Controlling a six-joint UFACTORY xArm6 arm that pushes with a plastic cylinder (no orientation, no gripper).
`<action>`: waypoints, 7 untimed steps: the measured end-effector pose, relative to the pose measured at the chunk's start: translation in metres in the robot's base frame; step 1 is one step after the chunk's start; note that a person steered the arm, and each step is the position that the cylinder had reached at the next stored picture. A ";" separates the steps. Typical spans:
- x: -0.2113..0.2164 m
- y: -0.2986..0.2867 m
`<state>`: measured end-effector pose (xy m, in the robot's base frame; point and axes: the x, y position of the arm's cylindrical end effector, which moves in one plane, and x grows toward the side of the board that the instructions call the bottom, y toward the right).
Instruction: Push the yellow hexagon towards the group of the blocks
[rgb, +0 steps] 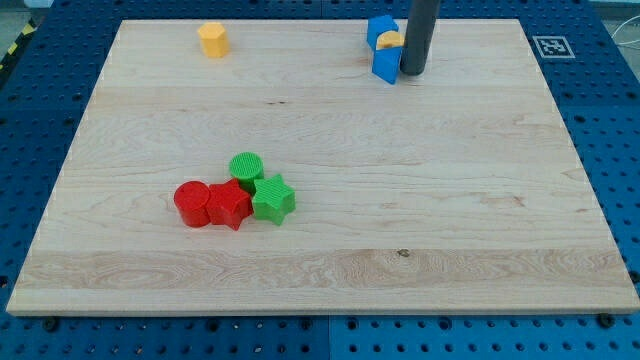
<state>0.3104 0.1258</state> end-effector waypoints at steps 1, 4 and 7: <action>0.056 0.001; 0.013 -0.163; -0.057 -0.315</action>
<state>0.2535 -0.1893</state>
